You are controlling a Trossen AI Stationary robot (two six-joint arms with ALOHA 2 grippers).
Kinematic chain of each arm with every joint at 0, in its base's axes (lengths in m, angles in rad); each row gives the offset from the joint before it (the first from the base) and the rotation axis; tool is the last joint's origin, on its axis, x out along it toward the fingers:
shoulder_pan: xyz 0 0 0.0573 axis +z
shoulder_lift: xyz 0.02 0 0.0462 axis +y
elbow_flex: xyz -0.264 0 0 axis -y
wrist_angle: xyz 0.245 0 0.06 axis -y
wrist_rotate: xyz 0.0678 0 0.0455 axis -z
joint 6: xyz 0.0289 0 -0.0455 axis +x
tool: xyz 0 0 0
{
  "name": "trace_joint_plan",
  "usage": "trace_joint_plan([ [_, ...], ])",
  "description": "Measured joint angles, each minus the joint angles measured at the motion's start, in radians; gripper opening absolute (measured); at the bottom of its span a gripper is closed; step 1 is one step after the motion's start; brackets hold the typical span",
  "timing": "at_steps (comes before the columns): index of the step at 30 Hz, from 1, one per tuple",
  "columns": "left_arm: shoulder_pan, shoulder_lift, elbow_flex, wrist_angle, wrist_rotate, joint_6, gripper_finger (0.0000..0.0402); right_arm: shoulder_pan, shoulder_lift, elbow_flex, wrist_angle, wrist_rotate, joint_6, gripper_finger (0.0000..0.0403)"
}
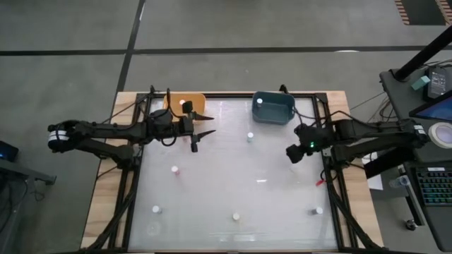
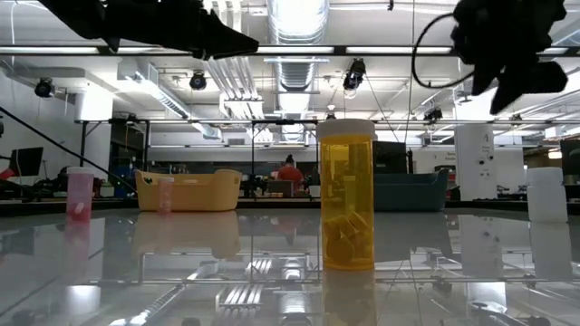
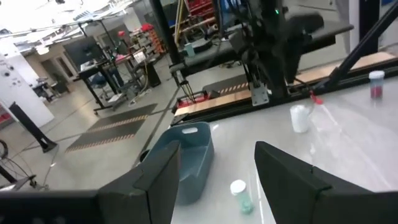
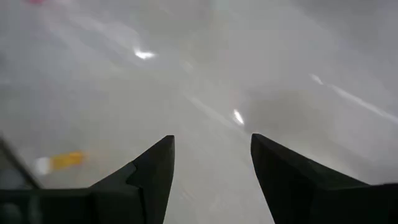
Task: Pick and place medicine bottles into bin by pill shape (circle, oval)
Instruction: Put the transparent tablet bottle into the yellow bin
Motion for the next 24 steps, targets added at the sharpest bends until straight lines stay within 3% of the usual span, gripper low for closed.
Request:
trace_joint_plan([
  [12,-0.002,0.0,0.001,-0.001,0.0,-0.097,0.019,0.092,0.141,0.187,-0.326,-0.04,0.223,0.0203],
  [18,-0.007,0.001,0.0,-0.002,0.0,-0.098,0.019,0.146,0.224,0.251,-0.344,-0.044,0.224,0.0203],
  [24,-0.008,-0.006,0.004,0.003,0.0,-0.089,0.019,0.15,0.284,0.231,-0.354,-0.057,0.182,0.0221],
])
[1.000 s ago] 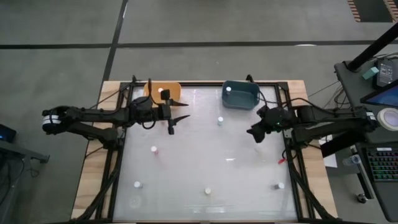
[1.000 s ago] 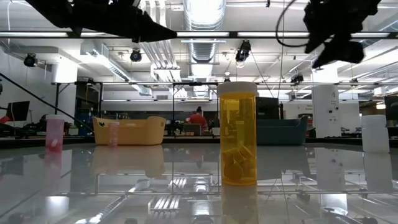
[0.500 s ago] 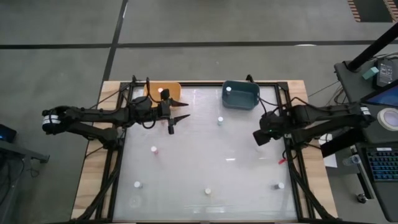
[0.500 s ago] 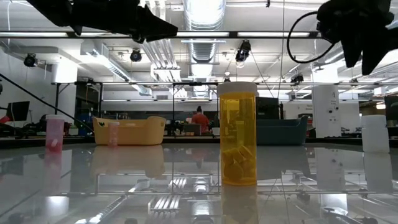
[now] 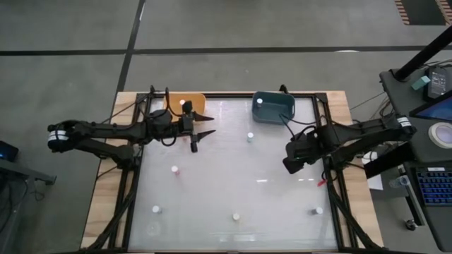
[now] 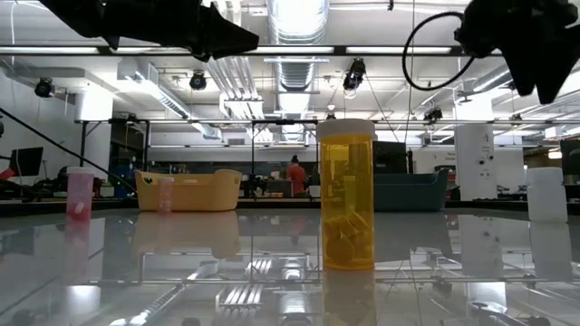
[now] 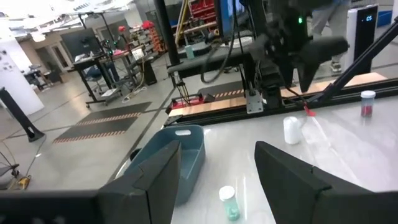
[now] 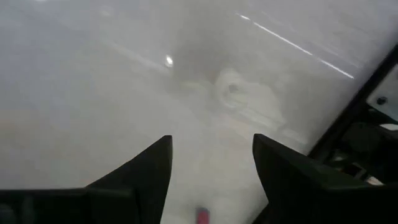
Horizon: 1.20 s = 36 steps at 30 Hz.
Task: Pick and place medicine bottles into bin by pill shape (circle, oval)
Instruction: Put the transparent tablet bottle into the yellow bin
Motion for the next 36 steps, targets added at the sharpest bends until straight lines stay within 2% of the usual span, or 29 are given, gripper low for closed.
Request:
trace_joint_plan([
  [7,0.0,0.003,-0.005,-0.013,0.0,-0.004,0.019,-0.006,0.012,-0.042,0.001,0.014,-0.012,0.0278],
  [11,0.0,0.007,-0.006,-0.013,0.0,-0.007,0.019,-0.009,0.011,-0.104,0.048,0.014,-0.007,0.0295],
  [24,-0.005,0.009,-0.007,-0.041,0.0,-0.069,0.019,-0.009,0.028,-0.272,0.216,0.014,0.001,0.0278],
  [36,-0.028,0.009,-0.007,-0.044,0.0,-0.086,0.019,-0.009,0.048,-0.291,0.239,0.062,-0.008,0.0275],
])
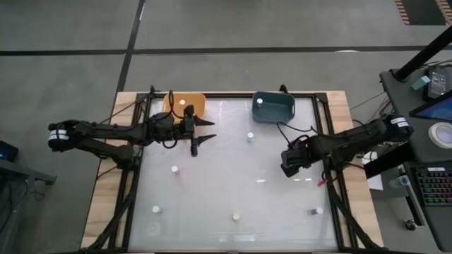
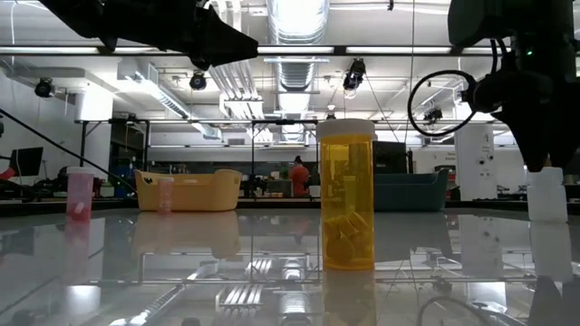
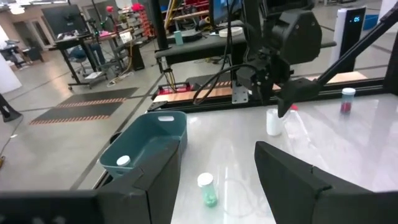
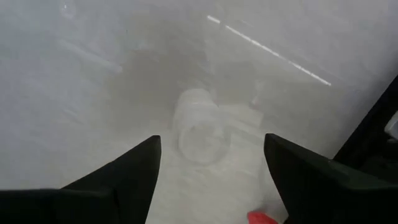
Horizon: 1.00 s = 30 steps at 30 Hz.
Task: Pick and place medicine bottles into bin by pill shape (circle, oval)
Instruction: Put the transparent tablet bottle into the yellow bin
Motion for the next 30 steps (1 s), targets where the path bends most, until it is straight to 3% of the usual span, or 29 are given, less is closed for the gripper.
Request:
trace_joint_plan([
  [19,0.001,0.0,0.0,0.0,0.0,0.0,0.019,0.0,0.074,-0.004,0.048,0.002,-0.035,0.027],
  [30,0.001,0.0,0.0,0.0,0.0,0.001,0.019,0.0,0.069,-0.004,0.048,-0.004,-0.024,0.0131],
])
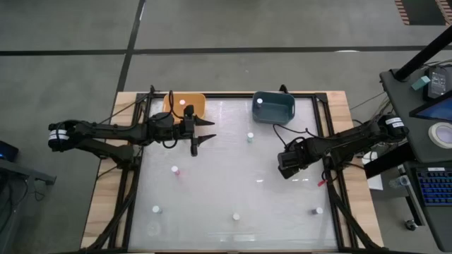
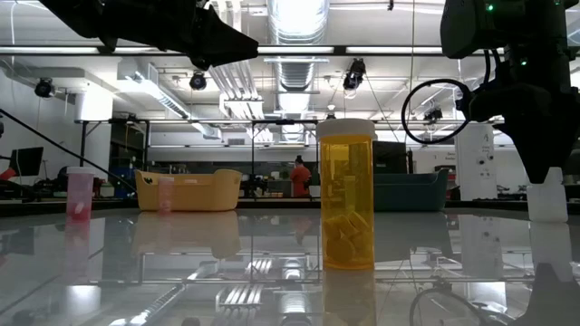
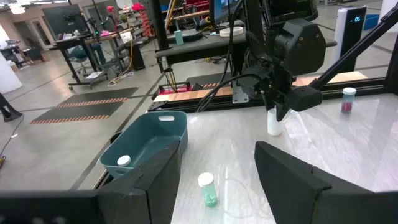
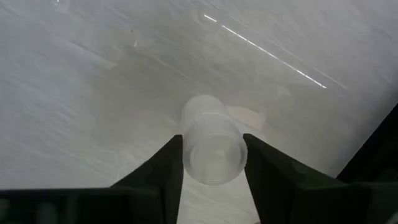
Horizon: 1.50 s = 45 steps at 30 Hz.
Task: Pick and place medicine bottles into bin by pill shape (circle, oval)
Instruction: Put the transparent tablet bottle into the yellow bin
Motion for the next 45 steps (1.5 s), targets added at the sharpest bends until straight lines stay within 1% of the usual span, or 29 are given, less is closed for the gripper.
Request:
trace_joint_plan([
  [5,0.0,0.0,0.0,-0.001,0.0,0.0,0.019,0.0,-0.003,0.007,-0.003,0.0,-0.002,0.0127],
  [10,0.0,0.0,0.0,-0.023,0.0,0.0,0.019,0.0,-0.014,0.067,-0.04,0.004,-0.022,0.0146],
  [12,0.0,0.0,0.0,-0.023,0.0,0.0,0.019,0.0,-0.018,0.104,-0.049,0.019,-0.048,0.0147],
  [15,0.0,-0.001,0.0,-0.024,0.0,0.0,0.019,-0.002,-0.019,0.173,-0.05,0.082,-0.091,0.014],
  [19,-0.001,-0.012,0.0,-0.024,0.0,0.002,0.019,-0.025,-0.018,0.274,-0.049,0.153,-0.181,0.0136],
  [23,-0.001,-0.036,0.0,-0.027,0.0,0.059,0.019,-0.068,-0.017,0.375,-0.032,0.234,-0.289,0.0138],
  [28,0.001,-0.072,0.0,-0.095,-0.001,0.139,0.019,-0.137,0.01,0.475,0.075,0.246,-0.471,0.0138],
  [32,0.002,-0.088,0.0,-0.161,-0.006,0.165,0.019,-0.189,0.074,0.554,0.174,0.244,-0.621,0.0138],
  [36,0.002,-0.095,-0.001,-0.212,-0.024,0.178,0.019,-0.246,0.181,0.666,0.235,0.237,-0.78,0.0139],
  [39,0.002,-0.111,-0.001,-0.261,-0.09,0.184,0.019,-0.298,0.274,0.771,0.234,0.227,-0.893,0.0139],
  [41,0.002,-0.123,0.0,-0.303,-0.124,0.182,0.019,-0.341,0.332,0.838,0.232,0.182,-0.956,0.0139],
  [43,0.002,-0.137,-0.002,-0.366,-0.126,0.153,0.019,-0.385,0.389,0.903,0.234,0.124,-1.008,0.0139],
  [45,0.002,-0.148,-0.009,-0.392,-0.125,0.126,0.019,-0.428,0.444,0.963,0.233,0.072,-1.064,0.0139],
])
